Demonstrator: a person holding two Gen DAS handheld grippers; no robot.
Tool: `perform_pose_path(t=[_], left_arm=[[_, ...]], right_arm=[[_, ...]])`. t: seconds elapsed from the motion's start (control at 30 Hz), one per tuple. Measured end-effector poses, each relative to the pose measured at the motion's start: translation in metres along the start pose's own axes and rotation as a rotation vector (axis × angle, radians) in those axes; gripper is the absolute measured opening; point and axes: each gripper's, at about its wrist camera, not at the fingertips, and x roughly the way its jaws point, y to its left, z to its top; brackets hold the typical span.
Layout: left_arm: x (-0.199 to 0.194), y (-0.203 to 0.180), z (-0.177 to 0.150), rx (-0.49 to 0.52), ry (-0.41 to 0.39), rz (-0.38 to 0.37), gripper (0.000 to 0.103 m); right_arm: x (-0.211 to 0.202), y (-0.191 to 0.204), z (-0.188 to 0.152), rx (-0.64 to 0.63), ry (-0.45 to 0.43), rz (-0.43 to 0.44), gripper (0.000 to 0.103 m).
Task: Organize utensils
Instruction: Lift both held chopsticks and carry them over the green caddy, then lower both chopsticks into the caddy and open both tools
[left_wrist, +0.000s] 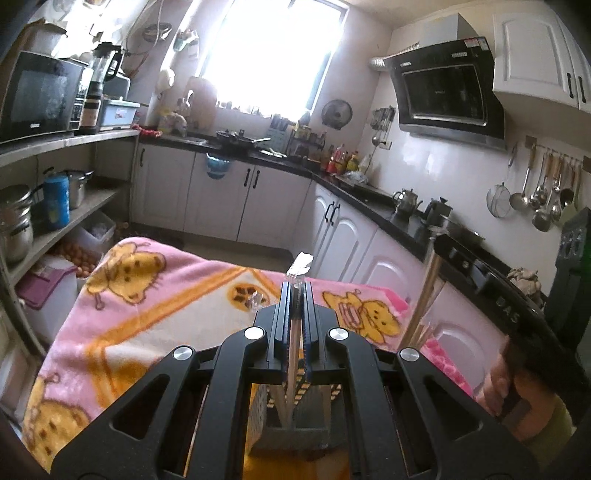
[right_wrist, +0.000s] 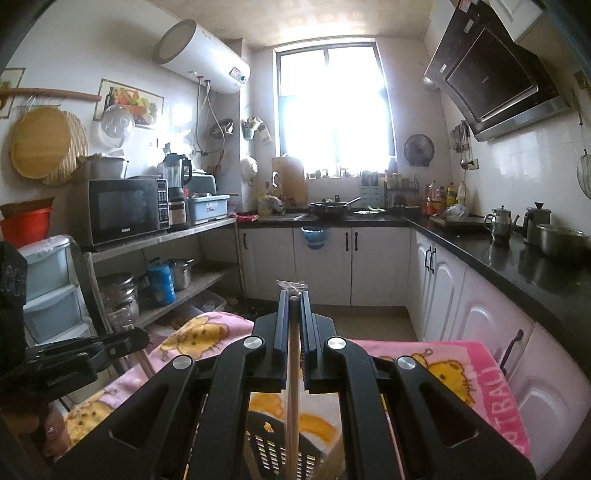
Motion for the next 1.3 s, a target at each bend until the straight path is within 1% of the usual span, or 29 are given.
perform_pose_path(t=[0.13, 0.27, 0.37, 0.47, 0.6, 0.8, 1.0, 1.07, 1.3], left_arm=[[0.004, 0.001, -0.007, 0.003, 0.029, 0.012, 0.001], [0.001, -0.001, -0.014, 0.032, 0.014, 0.012, 0.001], [0.002, 0.002, -0.020, 0.028, 0.016, 0.018, 0.001], [0.005, 0.011, -0.030, -0.019, 0.025, 0.012, 0.001], [0.015, 0.016, -0.040, -0.039, 0.055, 0.017, 0.001], [0.020, 0.015, -0.049, -0.041, 0.061, 0.014, 0.001], [0.019, 0.014, -0.052, -0.040, 0.065, 0.010, 0.001], [0.019, 0.014, -0.054, -0.043, 0.073, 0.007, 0.001], [0.022, 0.014, -0.060, -0.057, 0.095, 0.001, 0.001]], right_arm=[[0.004, 0.002, -0.009, -0.022, -0.017, -0.011, 0.006], [0.007, 0.004, -0.024, -0.047, -0.019, -0.008, 0.006], [0.009, 0.007, -0.034, -0.063, -0.020, -0.004, 0.006], [0.013, 0.009, -0.041, -0.065, -0.001, 0.005, 0.006], [0.017, 0.010, -0.046, -0.033, 0.034, 0.025, 0.006], [0.016, 0.005, -0.054, -0.022, 0.096, 0.025, 0.006], [0.020, -0.013, -0.061, 0.075, 0.191, 0.028, 0.006], [0.019, -0.015, -0.063, 0.084, 0.212, 0.035, 0.006], [0.011, -0.014, -0.065, 0.073, 0.233, 0.025, 0.006]])
